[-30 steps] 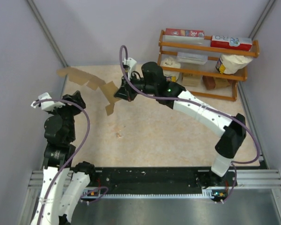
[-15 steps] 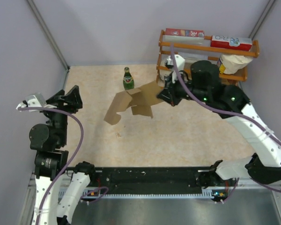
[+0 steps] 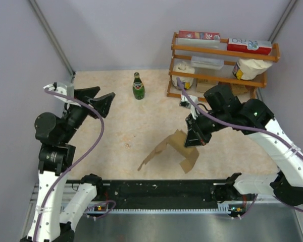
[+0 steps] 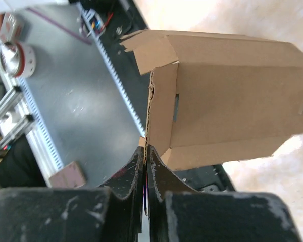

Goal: Fold the paper box

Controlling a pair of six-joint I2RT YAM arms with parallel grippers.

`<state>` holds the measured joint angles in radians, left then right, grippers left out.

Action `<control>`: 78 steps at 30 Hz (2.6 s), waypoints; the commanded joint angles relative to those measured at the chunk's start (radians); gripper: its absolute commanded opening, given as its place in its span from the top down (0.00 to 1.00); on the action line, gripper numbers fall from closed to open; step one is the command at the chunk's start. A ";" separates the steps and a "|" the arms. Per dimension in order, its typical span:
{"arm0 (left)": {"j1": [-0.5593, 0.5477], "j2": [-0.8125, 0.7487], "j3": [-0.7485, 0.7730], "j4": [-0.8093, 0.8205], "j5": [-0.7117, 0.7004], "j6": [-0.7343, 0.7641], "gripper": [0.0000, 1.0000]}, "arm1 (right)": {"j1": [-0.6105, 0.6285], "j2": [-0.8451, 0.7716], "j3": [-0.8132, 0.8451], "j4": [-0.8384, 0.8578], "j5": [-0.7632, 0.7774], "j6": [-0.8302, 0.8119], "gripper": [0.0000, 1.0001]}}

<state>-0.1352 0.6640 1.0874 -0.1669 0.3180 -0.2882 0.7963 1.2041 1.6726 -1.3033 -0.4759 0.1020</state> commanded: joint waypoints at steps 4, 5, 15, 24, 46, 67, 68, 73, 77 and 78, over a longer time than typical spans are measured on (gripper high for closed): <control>-0.001 0.138 0.019 0.382 0.698 -0.147 0.22 | 0.003 -0.063 -0.120 0.044 -0.179 0.041 1.00; -0.001 0.150 -0.007 0.474 0.769 -0.216 0.21 | 0.004 -0.066 -0.122 0.045 -0.179 0.038 1.00; -0.191 0.157 -0.100 0.454 0.938 -0.163 0.08 | 0.003 -0.061 -0.105 0.062 -0.147 0.031 1.00; -0.440 0.256 -0.050 0.112 0.727 0.139 0.08 | 0.001 -0.054 -0.086 0.081 -0.153 0.036 1.00; -0.701 0.497 0.011 0.104 0.599 0.193 0.37 | 0.001 -0.063 -0.100 0.096 -0.145 0.016 1.00; -0.716 0.534 -0.032 0.242 0.708 0.083 1.00 | 0.003 -0.098 -0.106 0.125 -0.020 0.011 0.89; -0.716 0.536 -0.034 0.253 0.713 0.074 1.00 | 0.003 -0.098 -0.106 0.128 -0.004 0.011 0.88; -0.716 0.539 -0.041 0.270 0.688 0.060 1.00 | 0.001 -0.110 -0.082 0.130 0.074 0.019 0.53; -0.713 0.554 -0.027 0.274 0.600 0.034 1.00 | 0.001 -0.159 -0.034 0.154 0.213 0.042 0.40; -0.713 0.565 -0.018 0.277 0.583 0.021 1.00 | 0.003 -0.176 -0.025 0.167 0.258 0.048 0.39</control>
<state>-0.8471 1.2072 1.0523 0.0406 0.9714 -0.2245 0.7963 1.1122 1.5585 -1.2114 -0.3897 0.1276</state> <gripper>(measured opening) 0.016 0.574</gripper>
